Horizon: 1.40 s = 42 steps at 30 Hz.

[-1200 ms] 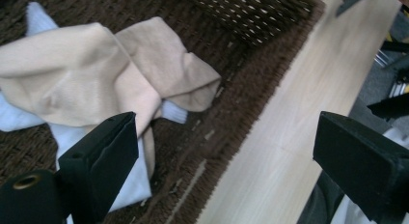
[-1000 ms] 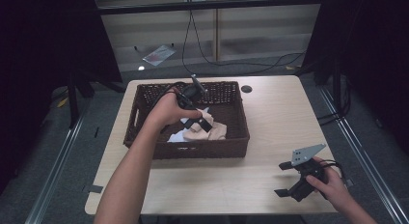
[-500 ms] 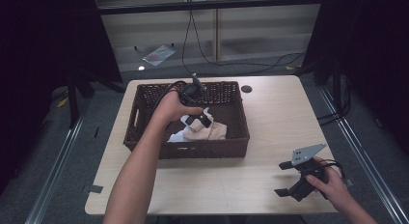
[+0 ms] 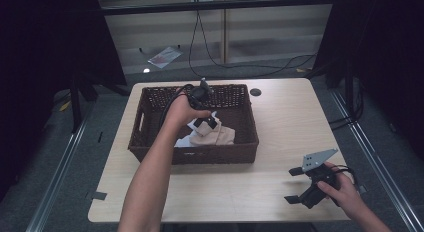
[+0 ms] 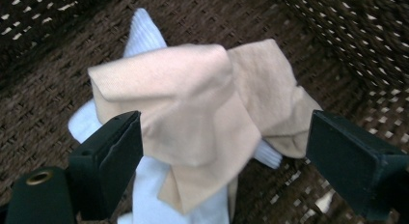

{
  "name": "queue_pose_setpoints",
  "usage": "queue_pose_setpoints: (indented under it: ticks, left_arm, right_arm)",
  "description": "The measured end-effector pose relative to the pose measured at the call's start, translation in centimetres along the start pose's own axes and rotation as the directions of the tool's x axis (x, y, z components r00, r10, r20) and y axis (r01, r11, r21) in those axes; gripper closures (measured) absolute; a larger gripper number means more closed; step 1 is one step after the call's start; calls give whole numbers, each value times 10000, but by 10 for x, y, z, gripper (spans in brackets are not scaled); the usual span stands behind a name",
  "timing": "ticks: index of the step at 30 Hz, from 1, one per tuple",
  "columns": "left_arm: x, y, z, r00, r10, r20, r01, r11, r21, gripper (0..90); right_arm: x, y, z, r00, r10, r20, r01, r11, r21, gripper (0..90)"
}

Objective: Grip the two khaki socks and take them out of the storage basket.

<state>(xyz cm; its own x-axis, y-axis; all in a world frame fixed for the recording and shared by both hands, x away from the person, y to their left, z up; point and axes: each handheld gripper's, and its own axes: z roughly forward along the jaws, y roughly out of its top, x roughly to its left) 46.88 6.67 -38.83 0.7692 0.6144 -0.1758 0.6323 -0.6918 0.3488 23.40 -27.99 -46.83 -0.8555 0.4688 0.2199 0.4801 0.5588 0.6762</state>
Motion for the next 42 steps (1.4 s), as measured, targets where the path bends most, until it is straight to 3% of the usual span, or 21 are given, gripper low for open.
queue_pose_setpoints:
  ticks: [7, 12, 16, 21, 27, 29, 32, 34, 36, 42]
  left_arm:
    - [6, 0, 13, 9996, -1, -295, -2, 9999, -106, 158]
    - [7, 0, 19, 9982, 228, -551, -236, 9996, -149, 219]
    - [10, -3, 27, 9979, -29, -640, -17, 9974, -714, 304]
    - [11, -4, 35, 9978, 18, -661, -62, 9978, -664, 363]
    - [15, -8, 45, 9941, -486, -965, 419, 9966, -703, 491]
    - [16, -9, 46, 9948, -460, -913, 403, 9972, -633, 515]
    - [14, -8, 45, 9938, -605, -935, 553, 9968, -578, 589]
    - [13, -7, 41, 9928, -688, -983, 648, 9970, -434, 760]
    - [11, -7, 37, 9914, -933, -921, 891, 9949, -483, 837]
    - [13, -10, 20, 9910, -1243, -500, 1215, 9910, -556, 883]
  right_arm:
    - [0, 0, 0, 10000, 10, -12, -10, 10000, 0, 25]
    - [0, 0, 0, 10000, -14, 3, 14, 10000, -26, 25]
    - [0, 0, -1, 10000, -12, 6, 12, 10000, -51, 25]
    - [0, 0, -1, 10000, 7, -6, -7, 10000, -49, 25]
    - [0, 0, -1, 10000, -5, 20, 5, 10000, -60, 25]
    - [0, 0, 0, 10000, -17, -30, 17, 10000, -66, 25]
    - [0, 0, 0, 10000, -3, -69, 3, 10000, -52, 25]
    - [0, 0, 0, 10000, 1, -31, -1, 10000, -41, 25]
    - [0, 0, 0, 10000, -18, -40, 18, 10000, -62, 25]
    - [0, 0, 0, 10000, 0, -28, 0, 10000, -39, 25]
